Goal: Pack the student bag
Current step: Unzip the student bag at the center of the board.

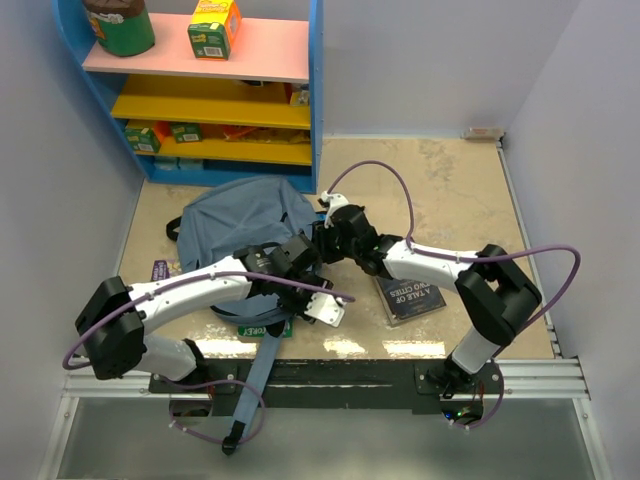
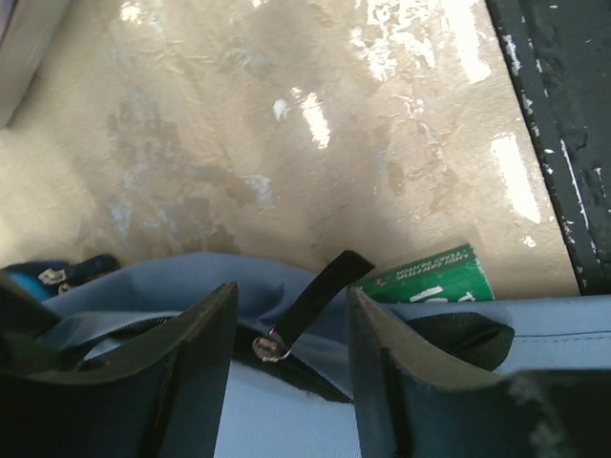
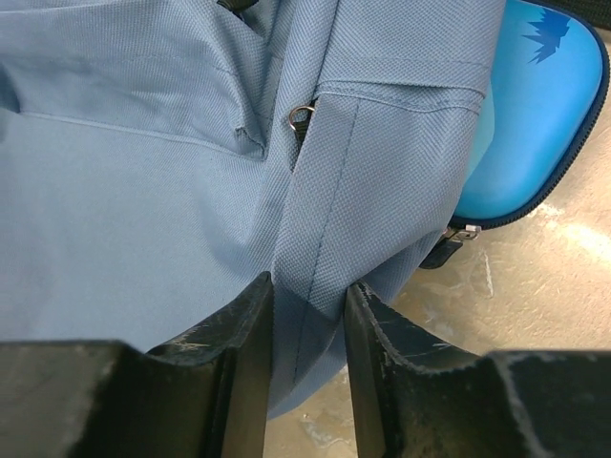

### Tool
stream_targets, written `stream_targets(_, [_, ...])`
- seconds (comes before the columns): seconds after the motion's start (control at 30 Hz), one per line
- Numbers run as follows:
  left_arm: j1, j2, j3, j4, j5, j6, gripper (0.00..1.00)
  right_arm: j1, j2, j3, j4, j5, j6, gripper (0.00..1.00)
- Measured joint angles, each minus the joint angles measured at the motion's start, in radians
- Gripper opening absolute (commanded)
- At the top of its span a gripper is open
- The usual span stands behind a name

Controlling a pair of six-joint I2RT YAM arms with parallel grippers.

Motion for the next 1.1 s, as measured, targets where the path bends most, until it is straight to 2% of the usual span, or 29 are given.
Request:
stream_targets(0.07, [-0.014,0.013,-0.003,0.002,-0.003,0.005,0.42,-0.002,0.0,-0.003,0.006,-0.003,0.002,0.32])
stream_targets(0.1, [-0.018,0.018,-0.003,0.004,-0.004,0.006,0.34,-0.005,0.0,-0.004,0.007,-0.006,0.003,0.31])
stream_targets(0.23, [-0.026,0.038,-0.003,0.011,-0.012,0.023,0.15,-0.012,0.0,-0.006,0.013,-0.023,0.008,0.28])
stream_targets(0.3, [-0.026,0.043,-0.003,0.016,-0.018,0.03,0.08,-0.013,0.0,-0.006,0.013,-0.025,0.009,0.26])
stream_targets(0.47, [-0.027,0.043,-0.003,0.027,-0.033,0.041,0.01,-0.021,0.0,-0.006,0.013,-0.032,0.009,0.2])
stream_targets(0.73, [-0.026,0.053,0.055,-0.001,-0.057,0.02,0.0,-0.053,0.009,-0.006,0.006,-0.046,0.008,0.0])
stream_targets(0.9, [-0.026,0.056,0.145,-0.06,-0.059,-0.029,0.0,-0.106,0.027,0.016,-0.011,-0.05,0.005,0.0])
stream_targets(1.1, [-0.02,0.039,0.161,-0.1,-0.057,-0.081,0.0,-0.149,0.061,0.073,-0.054,-0.048,-0.002,0.0])
